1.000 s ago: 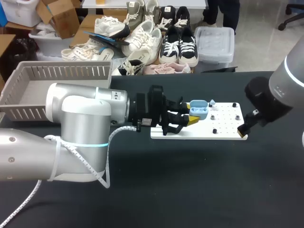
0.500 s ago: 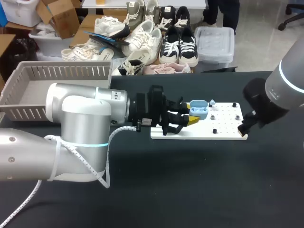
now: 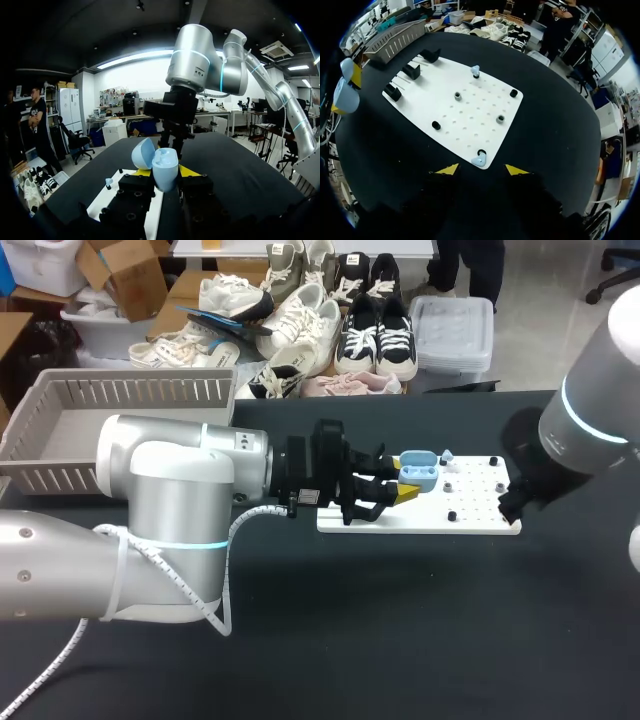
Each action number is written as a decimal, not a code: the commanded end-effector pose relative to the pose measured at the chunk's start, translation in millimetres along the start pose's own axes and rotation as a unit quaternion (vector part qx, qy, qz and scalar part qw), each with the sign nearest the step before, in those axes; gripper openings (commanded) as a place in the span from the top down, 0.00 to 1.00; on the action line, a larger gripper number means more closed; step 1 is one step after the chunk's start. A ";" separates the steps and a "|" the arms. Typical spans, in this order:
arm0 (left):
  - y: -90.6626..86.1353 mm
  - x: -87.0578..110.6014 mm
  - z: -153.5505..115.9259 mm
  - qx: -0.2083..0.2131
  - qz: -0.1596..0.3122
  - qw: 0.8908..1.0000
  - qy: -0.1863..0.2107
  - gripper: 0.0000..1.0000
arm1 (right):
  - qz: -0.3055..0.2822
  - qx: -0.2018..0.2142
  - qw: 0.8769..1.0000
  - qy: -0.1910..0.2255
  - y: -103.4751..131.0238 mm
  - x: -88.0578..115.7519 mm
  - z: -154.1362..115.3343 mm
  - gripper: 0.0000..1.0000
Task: Pick up each earbud case from the left stands, insert the matching earbuds, close the lid, and place the case in the box.
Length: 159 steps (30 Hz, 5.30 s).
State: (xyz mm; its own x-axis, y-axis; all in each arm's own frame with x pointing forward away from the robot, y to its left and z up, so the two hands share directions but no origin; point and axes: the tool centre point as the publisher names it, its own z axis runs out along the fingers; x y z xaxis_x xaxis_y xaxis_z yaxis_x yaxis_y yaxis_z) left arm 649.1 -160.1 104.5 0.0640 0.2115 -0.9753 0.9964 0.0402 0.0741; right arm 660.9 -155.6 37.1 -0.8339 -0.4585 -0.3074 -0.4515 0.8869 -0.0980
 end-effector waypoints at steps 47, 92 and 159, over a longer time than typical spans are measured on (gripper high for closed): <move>-1.6 0.7 0.6 -0.004 0.001 1.000 -0.002 1.00 | 0.025 0.013 1.000 -0.010 2.7 -2.5 12.0 0.52; -1.6 0.7 0.6 -0.004 0.001 1.000 -0.002 1.00 | 0.031 0.010 0.999 0.001 8.6 -2.5 17.5 0.76; -1.6 0.7 0.6 -0.004 0.001 1.000 -0.002 1.00 | 0.038 0.009 0.999 -0.018 14.6 2.7 -20.5 1.00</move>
State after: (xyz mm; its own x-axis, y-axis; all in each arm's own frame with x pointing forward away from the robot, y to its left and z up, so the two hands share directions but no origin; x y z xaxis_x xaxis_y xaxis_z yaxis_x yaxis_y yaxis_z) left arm 649.1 -160.1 104.4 0.0642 0.2110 -0.9754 0.9964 0.0405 0.0743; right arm 649.0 -145.8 55.4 -0.8549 -0.3934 -0.3382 -0.3901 0.9172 -0.0810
